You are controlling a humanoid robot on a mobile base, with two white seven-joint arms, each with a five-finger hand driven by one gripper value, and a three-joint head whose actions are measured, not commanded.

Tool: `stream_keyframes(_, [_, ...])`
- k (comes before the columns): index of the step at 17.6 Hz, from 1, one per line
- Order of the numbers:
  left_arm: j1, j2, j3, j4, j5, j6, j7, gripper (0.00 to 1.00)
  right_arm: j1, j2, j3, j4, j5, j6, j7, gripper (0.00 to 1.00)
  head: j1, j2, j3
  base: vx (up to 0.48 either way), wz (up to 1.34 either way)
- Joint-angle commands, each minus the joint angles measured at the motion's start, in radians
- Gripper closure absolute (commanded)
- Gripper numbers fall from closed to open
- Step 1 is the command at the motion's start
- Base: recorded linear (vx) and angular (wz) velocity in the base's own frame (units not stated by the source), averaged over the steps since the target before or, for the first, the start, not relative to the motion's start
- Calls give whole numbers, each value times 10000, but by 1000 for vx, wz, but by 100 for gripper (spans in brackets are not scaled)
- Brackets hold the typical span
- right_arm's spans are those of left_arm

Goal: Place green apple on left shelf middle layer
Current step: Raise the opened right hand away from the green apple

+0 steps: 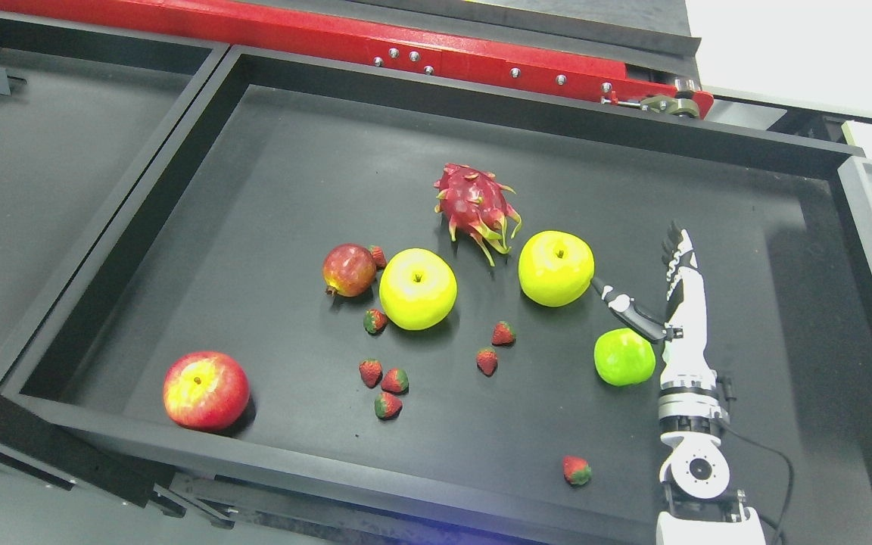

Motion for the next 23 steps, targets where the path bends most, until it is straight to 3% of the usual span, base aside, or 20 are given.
stream_keyframes(1, [-215, 175, 0, 0, -3, -5, -9, 0, -372, -176, 434, 396, -841, -66, 73, 0, 0, 0, 0, 0, 0])
stream_keyframes(23, [-215, 175, 0, 0, -3, -5, -9, 0, -633, -176, 802, 366, -979, 26, -19, 0, 0, 0, 0, 0, 0])
